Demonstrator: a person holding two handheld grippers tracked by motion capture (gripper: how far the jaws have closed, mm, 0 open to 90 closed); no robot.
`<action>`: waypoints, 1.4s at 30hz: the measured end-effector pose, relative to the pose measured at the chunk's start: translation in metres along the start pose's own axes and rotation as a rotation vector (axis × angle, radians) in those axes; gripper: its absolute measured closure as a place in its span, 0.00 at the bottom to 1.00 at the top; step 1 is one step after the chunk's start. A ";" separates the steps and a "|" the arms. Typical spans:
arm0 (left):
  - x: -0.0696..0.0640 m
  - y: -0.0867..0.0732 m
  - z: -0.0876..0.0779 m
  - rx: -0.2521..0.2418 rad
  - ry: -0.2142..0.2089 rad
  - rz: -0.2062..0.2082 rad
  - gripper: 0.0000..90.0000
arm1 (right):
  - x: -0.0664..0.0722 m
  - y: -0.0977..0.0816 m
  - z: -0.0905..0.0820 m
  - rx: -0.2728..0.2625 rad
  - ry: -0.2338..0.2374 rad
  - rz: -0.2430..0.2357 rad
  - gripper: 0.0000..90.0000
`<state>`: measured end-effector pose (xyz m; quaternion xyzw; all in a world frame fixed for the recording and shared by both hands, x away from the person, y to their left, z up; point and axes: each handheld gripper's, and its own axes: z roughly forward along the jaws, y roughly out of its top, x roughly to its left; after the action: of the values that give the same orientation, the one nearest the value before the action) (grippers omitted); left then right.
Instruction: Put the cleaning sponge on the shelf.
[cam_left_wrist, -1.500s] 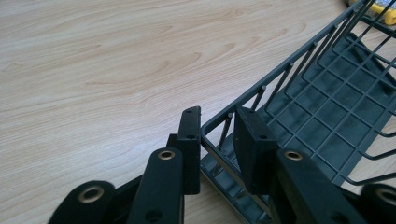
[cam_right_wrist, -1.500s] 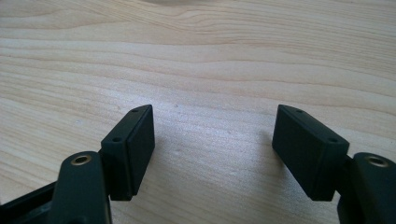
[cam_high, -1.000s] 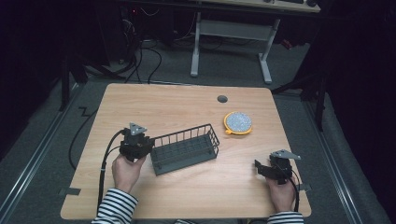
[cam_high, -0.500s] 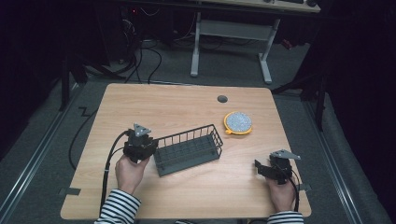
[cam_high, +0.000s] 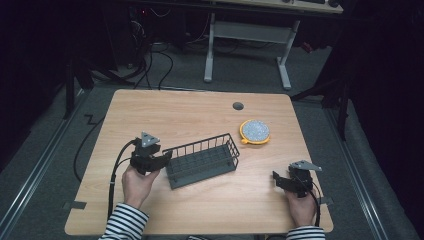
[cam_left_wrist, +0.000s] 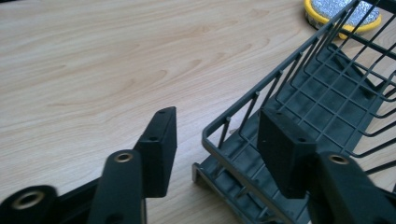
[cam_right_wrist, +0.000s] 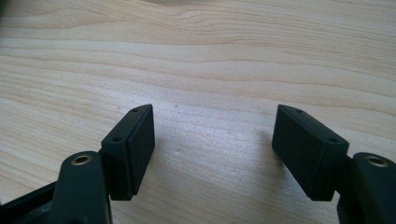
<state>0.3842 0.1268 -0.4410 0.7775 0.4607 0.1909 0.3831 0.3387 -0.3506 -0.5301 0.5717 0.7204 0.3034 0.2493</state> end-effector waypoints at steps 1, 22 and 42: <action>0.001 0.000 -0.001 -0.004 -0.001 0.001 0.50 | 0.000 0.000 0.000 0.000 0.000 0.000 0.33; 0.043 -0.032 -0.034 -0.096 0.032 -0.095 0.44 | 0.000 0.000 0.000 0.000 -0.001 -0.002 0.33; 0.062 -0.075 0.000 0.005 0.087 -0.176 0.43 | 0.000 0.000 0.000 0.001 -0.001 -0.004 0.33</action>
<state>0.3725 0.2014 -0.5021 0.7261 0.5438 0.1888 0.3759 0.3391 -0.3500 -0.5300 0.5708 0.7214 0.3023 0.2499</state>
